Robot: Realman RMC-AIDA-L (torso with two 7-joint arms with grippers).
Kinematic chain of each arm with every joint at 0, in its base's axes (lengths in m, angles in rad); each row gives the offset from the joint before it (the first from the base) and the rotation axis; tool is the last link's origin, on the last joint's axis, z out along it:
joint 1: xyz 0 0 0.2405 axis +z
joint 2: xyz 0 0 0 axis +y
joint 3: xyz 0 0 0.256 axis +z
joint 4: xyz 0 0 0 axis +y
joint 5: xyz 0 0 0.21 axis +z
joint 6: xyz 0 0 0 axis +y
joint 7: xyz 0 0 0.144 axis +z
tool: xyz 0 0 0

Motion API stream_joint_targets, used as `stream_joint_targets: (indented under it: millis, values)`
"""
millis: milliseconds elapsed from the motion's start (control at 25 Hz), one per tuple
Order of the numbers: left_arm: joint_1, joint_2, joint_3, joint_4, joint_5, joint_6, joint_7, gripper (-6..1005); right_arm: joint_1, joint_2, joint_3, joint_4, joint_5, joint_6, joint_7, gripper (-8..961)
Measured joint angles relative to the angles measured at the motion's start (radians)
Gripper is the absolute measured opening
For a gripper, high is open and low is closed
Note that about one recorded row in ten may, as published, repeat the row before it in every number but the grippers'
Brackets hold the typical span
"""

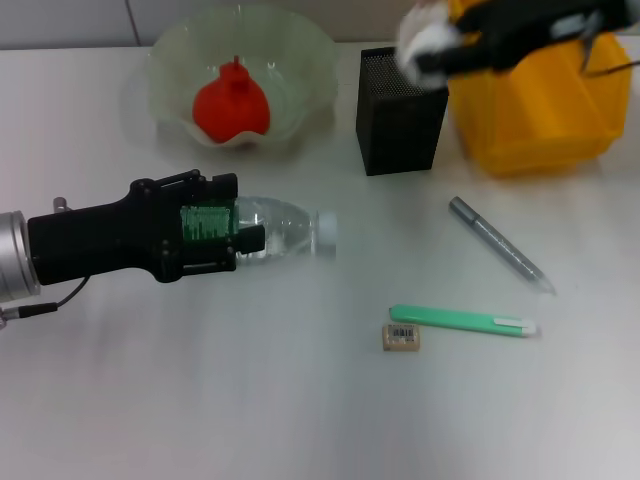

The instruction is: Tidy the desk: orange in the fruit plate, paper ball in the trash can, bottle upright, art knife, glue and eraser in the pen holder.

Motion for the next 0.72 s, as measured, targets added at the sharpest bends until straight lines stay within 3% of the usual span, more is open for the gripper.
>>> stream_joint_targets:
  millis: [120,320,640,720]
  values:
    - [-0.001,0.000,-0.001,0.000,0.000,0.000,0.000,828,-0.032,-0.008,0.049,0.007,0.050,0.105,0.016,515]
    - [-0.002,0.000,-0.001,0.000,0.000,0.000,0.000,828,-0.080,-0.007,0.045,0.051,0.096,0.344,0.035,516]
    - [-0.005,-0.001,-0.002,0.005,-0.005,-0.003,-0.003,827,-0.074,-0.002,0.025,0.179,0.097,0.589,0.035,515]
    - [-0.005,0.002,-0.003,0.005,-0.005,-0.003,-0.006,827,-0.072,-0.001,0.017,0.192,0.097,0.617,0.035,593]
